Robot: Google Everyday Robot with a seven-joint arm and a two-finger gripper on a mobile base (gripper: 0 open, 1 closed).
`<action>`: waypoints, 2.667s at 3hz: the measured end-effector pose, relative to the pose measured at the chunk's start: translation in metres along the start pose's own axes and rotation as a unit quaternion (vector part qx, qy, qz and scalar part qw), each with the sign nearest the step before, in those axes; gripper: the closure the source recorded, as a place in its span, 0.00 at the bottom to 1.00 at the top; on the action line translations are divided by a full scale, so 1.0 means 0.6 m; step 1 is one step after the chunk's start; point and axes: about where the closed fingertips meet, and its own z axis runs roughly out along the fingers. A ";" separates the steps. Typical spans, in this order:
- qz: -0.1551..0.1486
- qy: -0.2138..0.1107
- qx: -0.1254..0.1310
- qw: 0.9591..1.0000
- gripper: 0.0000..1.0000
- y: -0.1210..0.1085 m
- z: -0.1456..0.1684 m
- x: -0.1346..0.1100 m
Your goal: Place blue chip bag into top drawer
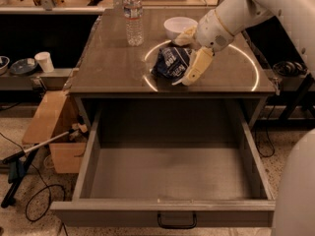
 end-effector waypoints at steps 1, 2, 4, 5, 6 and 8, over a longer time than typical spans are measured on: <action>0.000 0.000 0.000 1.000 0.47 0.000 0.000 0.000; 0.000 0.000 0.000 1.000 0.71 0.000 0.000 0.000; 0.000 0.000 0.000 1.000 1.00 0.000 0.000 0.000; -0.001 0.000 0.001 1.000 1.00 -0.002 0.002 -0.001; -0.002 -0.001 0.004 1.000 1.00 -0.006 0.002 -0.003; 0.015 -0.001 0.025 1.000 1.00 0.051 -0.041 0.008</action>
Offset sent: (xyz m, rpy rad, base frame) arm 0.0000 0.0000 0.0000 0.0000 0.0000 0.0000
